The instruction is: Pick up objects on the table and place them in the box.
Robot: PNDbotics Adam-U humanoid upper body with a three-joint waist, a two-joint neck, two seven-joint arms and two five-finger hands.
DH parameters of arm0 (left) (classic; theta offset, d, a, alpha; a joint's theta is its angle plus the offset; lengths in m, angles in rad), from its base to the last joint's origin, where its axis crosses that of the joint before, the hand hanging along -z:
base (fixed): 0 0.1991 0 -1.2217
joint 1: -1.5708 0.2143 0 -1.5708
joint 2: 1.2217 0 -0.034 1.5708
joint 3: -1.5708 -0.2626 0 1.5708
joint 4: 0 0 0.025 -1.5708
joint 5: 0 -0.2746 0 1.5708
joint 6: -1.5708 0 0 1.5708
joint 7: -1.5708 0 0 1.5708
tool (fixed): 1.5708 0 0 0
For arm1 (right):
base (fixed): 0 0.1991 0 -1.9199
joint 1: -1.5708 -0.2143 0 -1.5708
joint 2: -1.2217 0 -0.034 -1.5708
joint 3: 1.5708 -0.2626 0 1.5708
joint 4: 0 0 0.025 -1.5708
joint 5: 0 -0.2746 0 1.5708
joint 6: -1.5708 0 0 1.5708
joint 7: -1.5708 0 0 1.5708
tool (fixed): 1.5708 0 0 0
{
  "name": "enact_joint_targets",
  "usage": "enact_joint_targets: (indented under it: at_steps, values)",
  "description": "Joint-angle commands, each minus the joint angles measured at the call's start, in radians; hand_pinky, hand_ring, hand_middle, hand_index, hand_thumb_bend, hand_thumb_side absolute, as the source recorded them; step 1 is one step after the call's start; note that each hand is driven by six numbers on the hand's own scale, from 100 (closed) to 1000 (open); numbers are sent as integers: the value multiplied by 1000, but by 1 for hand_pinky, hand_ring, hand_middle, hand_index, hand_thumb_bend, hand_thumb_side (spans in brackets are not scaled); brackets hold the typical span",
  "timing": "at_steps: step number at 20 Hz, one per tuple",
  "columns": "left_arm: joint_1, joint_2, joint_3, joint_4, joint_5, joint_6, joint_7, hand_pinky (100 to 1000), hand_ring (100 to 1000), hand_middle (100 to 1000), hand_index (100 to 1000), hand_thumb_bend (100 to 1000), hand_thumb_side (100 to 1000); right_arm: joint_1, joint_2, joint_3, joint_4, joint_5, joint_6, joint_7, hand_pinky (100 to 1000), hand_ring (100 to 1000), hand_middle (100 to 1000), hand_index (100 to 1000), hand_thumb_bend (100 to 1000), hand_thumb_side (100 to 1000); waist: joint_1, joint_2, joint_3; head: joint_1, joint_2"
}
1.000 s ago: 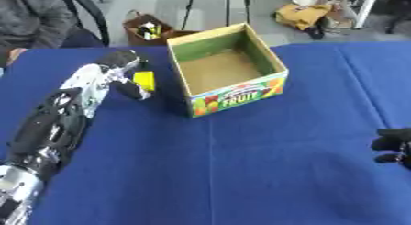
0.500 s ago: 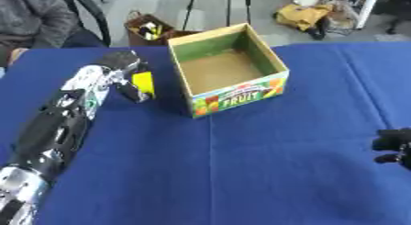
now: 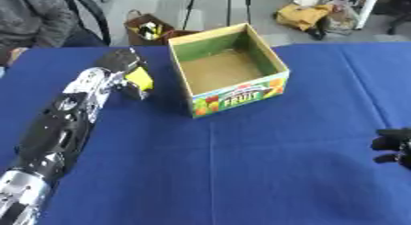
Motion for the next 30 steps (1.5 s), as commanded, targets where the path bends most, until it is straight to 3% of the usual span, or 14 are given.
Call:
enact_joint_targets:
  at_steps: [1,6,7,8,10,14,22,24,25,27,29,30]
  values:
    - [-27,16,8,-79,45,-16,19,307,267,184,340,224,143,-4,-19,-10,-10,-1,0,-4,601,697,615,763,100,1000,-1,-22,2,0,-6]
    - [-48,-21,-10,-193,117,-59,13,302,267,183,335,207,151,-3,-18,-9,-8,-1,0,-4,600,696,615,763,100,1000,-2,-25,4,0,-4]
    - [-54,-32,-17,-211,132,-60,3,305,269,185,337,333,231,-3,-18,-9,-7,-1,0,-4,600,696,614,763,100,1000,-2,-25,4,2,-4]
    - [-62,-48,-27,-224,146,-62,-7,307,271,186,338,207,152,-4,-18,-8,-7,-2,0,-3,600,696,614,762,100,1000,-3,-25,2,5,-4]
    - [-79,-79,-48,-232,175,-59,-29,315,277,193,345,210,156,-9,-16,-5,-8,-2,-1,-1,600,695,614,762,100,1000,-3,-24,-5,11,-6]
    - [-102,-134,-83,-191,213,-33,-66,337,295,212,364,235,170,-14,-15,0,-9,-3,-1,4,599,695,614,762,100,1000,-5,-21,-23,22,-13]
    - [-98,-183,-86,-75,111,24,-15,469,396,318,466,316,229,-17,-13,4,-10,-2,0,8,599,695,613,760,100,1000,-7,-13,-40,33,-22]
    - [-97,-181,-85,-66,83,42,13,576,476,408,547,391,264,-18,-12,4,-10,-2,0,8,599,695,613,760,100,1000,-7,-13,-39,34,-23]
    - [-96,-181,-84,-63,69,49,27,671,582,521,671,555,352,-19,-11,4,-9,-2,0,9,599,695,613,759,100,1000,-7,-13,-39,34,-23]
    - [-93,-181,-86,-55,41,54,54,775,745,711,809,818,523,-20,-11,4,-9,-1,0,9,599,694,612,759,100,1000,-7,-14,-38,34,-24]
    - [-91,-181,-85,-49,12,48,78,864,850,830,878,1000,651,-19,-10,4,-8,-1,0,9,598,694,612,758,100,1000,-7,-14,-37,33,-24]
    - [-90,-182,-80,-50,-3,46,92,887,873,855,894,1000,691,-19,-10,4,-8,-1,0,9,598,694,612,758,100,1000,-7,-15,-37,33,-24]
